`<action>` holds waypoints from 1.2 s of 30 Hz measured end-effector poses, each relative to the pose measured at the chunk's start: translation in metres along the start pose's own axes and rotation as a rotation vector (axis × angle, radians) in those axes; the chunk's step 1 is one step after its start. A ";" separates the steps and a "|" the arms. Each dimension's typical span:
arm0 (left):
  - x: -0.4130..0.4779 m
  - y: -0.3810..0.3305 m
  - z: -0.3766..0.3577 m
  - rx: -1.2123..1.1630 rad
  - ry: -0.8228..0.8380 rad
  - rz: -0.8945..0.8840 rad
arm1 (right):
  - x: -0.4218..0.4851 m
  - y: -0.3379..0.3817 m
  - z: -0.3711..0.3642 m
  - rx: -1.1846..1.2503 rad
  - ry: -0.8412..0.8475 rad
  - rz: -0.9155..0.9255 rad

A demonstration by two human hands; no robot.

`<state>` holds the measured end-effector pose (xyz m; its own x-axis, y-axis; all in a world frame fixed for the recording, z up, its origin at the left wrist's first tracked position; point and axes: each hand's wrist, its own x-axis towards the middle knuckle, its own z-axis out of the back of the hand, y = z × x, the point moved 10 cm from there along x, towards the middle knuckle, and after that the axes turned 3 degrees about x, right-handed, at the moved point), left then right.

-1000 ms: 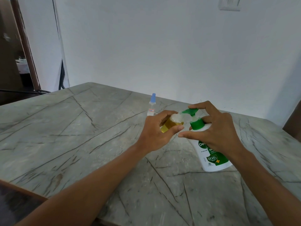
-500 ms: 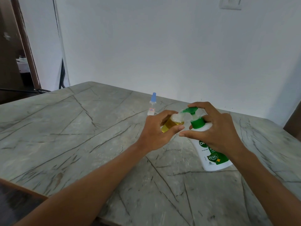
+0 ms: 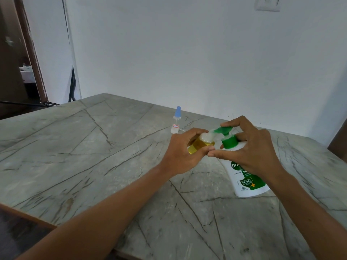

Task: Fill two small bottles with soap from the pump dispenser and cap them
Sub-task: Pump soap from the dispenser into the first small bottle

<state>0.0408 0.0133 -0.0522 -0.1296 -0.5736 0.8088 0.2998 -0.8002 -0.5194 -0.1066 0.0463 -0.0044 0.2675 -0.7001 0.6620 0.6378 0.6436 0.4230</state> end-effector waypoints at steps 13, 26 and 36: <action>-0.001 0.005 -0.001 -0.017 0.010 0.034 | 0.001 -0.004 0.000 -0.033 -0.008 -0.021; -0.002 0.004 -0.007 -0.073 0.015 0.106 | 0.000 -0.007 0.000 -0.005 0.036 0.001; -0.008 0.008 -0.025 -0.072 0.083 0.172 | -0.010 -0.016 0.010 0.044 0.091 0.041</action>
<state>0.0204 0.0070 -0.0696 -0.1602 -0.7133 0.6823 0.2568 -0.6976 -0.6689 -0.1269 0.0463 -0.0114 0.3581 -0.6968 0.6215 0.5933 0.6838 0.4247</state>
